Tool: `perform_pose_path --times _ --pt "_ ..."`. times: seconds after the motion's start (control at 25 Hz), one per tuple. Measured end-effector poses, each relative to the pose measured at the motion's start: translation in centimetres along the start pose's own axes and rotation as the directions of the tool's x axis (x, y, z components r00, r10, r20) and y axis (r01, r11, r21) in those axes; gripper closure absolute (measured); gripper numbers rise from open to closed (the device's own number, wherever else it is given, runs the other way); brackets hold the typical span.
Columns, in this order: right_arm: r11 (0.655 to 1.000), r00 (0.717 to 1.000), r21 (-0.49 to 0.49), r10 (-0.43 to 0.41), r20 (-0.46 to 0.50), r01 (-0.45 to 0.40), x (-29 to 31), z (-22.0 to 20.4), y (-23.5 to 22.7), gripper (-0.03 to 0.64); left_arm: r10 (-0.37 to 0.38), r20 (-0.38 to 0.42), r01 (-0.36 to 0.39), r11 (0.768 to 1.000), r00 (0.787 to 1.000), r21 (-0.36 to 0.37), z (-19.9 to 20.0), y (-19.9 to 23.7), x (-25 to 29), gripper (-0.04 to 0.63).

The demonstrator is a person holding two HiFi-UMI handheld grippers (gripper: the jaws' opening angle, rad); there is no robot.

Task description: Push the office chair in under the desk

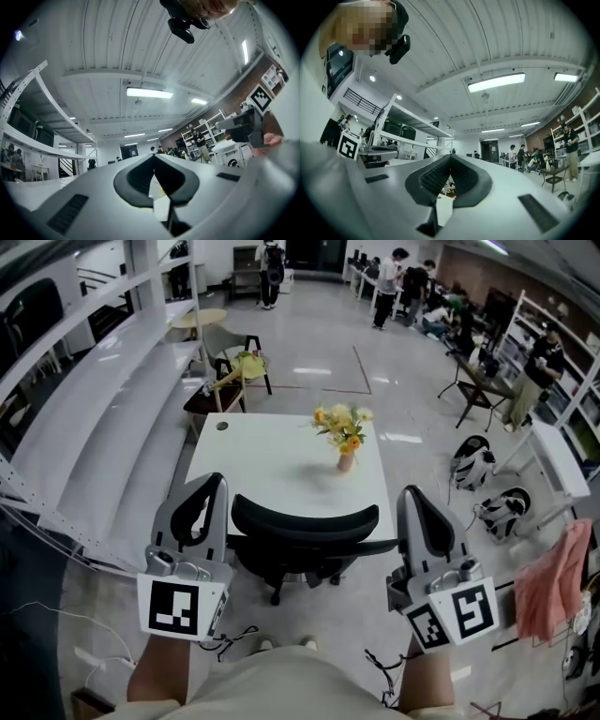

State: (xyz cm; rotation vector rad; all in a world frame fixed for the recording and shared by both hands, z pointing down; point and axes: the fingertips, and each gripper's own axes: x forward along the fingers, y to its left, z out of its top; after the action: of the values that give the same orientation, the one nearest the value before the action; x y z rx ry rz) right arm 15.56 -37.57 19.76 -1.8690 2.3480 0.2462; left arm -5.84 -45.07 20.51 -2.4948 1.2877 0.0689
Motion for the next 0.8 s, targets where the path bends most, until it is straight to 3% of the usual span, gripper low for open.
perform_pose_path --times 0.24,0.52,0.8 --pt "0.99 0.995 -0.141 -0.011 -0.101 -0.004 0.3 -4.4 0.0 0.611 -0.023 -0.128 0.02 1.0 0.992 -0.02 -5.7 -0.9 -0.5 0.589" --pt "0.996 0.974 -0.086 -0.006 -0.227 -0.014 0.2 -10.0 -0.6 0.611 -0.039 -0.218 0.037 0.999 0.975 -0.015 -9.9 -1.7 -1.1 0.589" --pt "0.996 0.969 -0.082 0.009 -0.246 -0.03 0.1 -10.7 -0.6 0.611 -0.047 -0.23 0.044 0.999 0.972 -0.019 -10.2 -2.2 -1.1 0.589"
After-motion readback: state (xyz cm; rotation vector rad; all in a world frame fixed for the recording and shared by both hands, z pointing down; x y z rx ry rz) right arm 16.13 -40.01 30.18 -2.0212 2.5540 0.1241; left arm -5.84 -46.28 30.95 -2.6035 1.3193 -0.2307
